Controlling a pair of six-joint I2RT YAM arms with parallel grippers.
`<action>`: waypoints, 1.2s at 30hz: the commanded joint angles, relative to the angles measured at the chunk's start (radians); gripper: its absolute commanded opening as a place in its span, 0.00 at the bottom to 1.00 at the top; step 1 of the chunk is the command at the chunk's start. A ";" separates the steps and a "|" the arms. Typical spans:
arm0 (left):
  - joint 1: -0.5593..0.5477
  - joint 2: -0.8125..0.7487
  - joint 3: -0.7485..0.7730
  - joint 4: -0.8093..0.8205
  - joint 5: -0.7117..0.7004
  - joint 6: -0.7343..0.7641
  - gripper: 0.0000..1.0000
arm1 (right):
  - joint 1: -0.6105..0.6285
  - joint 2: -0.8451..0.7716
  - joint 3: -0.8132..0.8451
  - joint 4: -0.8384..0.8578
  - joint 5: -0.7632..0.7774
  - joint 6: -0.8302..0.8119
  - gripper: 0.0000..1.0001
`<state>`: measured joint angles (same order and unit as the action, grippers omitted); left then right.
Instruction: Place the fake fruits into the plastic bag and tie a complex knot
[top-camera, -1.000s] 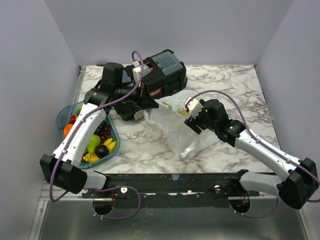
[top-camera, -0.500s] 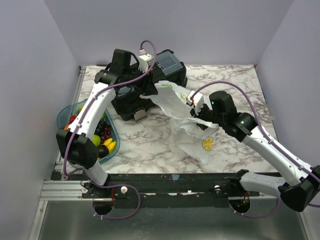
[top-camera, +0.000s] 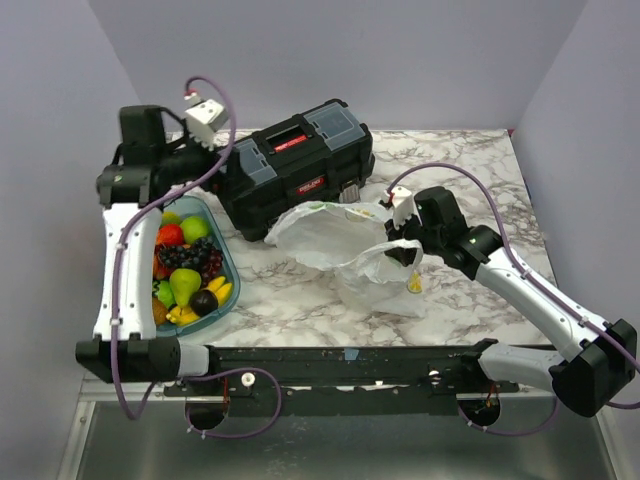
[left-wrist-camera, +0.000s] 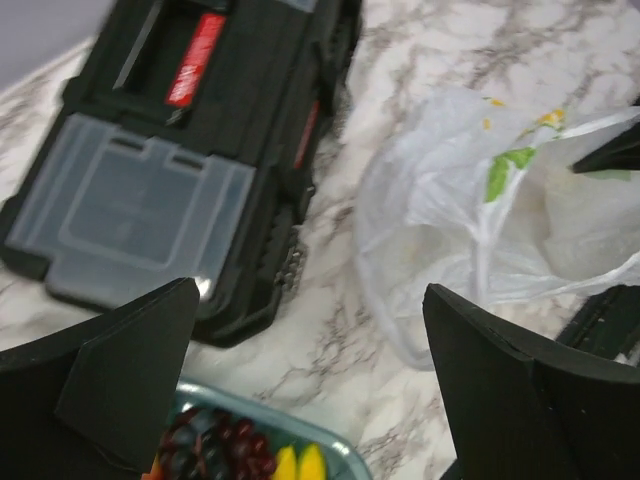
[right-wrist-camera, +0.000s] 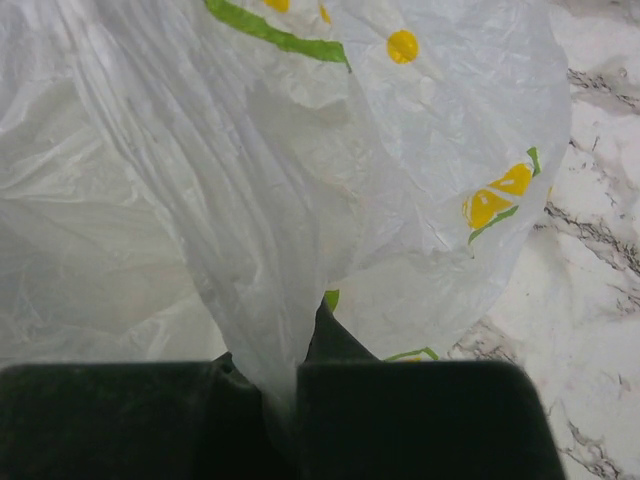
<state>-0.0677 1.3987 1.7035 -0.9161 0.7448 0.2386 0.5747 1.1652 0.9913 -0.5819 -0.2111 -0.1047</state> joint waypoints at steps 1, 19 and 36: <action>0.193 -0.111 -0.091 -0.167 -0.021 0.156 0.98 | -0.007 -0.003 -0.011 0.041 -0.009 0.045 0.01; 0.604 -0.206 -0.547 0.000 -0.627 0.378 0.87 | -0.010 -0.021 -0.012 0.028 -0.084 0.034 0.01; 0.628 0.011 -0.605 0.049 -0.643 0.406 0.78 | -0.010 -0.017 0.015 0.018 -0.058 0.016 0.01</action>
<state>0.5526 1.3853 1.1297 -0.8921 0.1417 0.6445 0.5682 1.1629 0.9894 -0.5694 -0.2707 -0.0795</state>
